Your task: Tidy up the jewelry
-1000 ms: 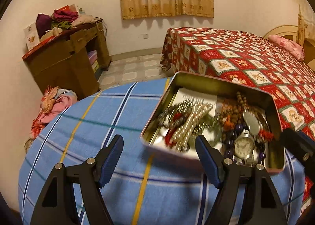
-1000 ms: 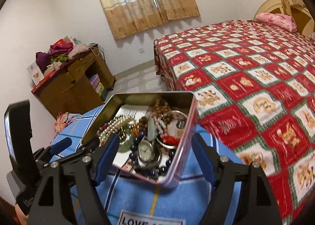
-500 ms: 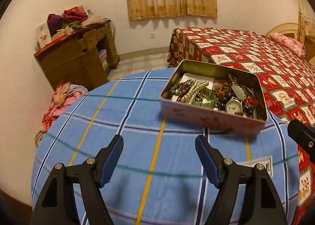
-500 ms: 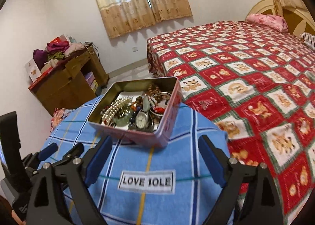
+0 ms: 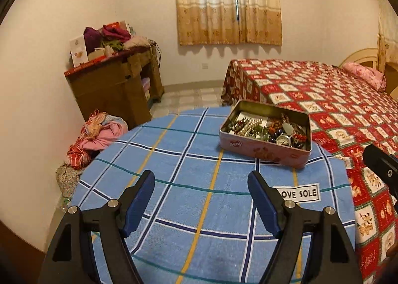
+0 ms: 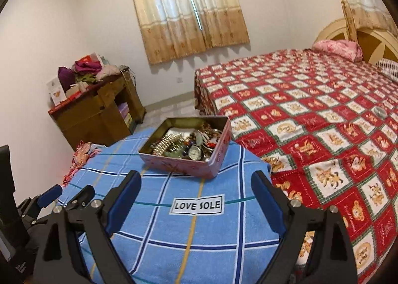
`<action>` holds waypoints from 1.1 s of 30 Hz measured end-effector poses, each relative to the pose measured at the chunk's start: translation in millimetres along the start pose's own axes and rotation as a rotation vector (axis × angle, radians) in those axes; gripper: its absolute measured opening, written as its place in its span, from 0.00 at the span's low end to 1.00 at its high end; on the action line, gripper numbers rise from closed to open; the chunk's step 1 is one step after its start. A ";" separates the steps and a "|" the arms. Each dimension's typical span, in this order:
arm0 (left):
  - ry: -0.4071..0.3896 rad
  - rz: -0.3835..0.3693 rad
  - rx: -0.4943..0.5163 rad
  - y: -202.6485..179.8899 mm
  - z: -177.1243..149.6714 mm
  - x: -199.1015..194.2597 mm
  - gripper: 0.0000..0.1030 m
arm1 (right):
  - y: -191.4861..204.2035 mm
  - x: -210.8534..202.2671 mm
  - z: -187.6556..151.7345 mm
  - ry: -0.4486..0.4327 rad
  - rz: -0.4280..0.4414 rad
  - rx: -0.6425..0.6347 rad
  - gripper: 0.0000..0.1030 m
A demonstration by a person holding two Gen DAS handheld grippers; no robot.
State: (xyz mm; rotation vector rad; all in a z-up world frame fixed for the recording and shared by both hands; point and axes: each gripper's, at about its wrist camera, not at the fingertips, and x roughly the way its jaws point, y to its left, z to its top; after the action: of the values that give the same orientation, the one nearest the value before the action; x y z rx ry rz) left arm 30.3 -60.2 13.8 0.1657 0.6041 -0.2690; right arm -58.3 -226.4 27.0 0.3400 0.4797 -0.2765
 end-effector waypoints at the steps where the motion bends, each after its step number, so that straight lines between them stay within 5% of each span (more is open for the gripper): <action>1: -0.010 0.002 -0.002 0.7 -0.2 -5.2 0.76 | 1.3 -5.3 1.7 -0.012 0.003 -0.003 0.91; 14: -0.106 0.011 -0.046 11.7 13.0 -52.1 0.81 | 19.6 -62.7 21.4 -0.193 0.014 -0.050 0.99; 33: -0.225 0.074 -0.047 15.5 26.4 -93.2 0.87 | 23.1 -88.2 30.8 -0.298 0.004 -0.047 1.00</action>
State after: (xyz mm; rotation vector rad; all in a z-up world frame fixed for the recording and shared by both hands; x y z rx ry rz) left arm -24.5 -32.9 90.4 0.1101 0.3799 -0.1982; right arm -113.4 -201.5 101.9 0.2488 0.1924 -0.3062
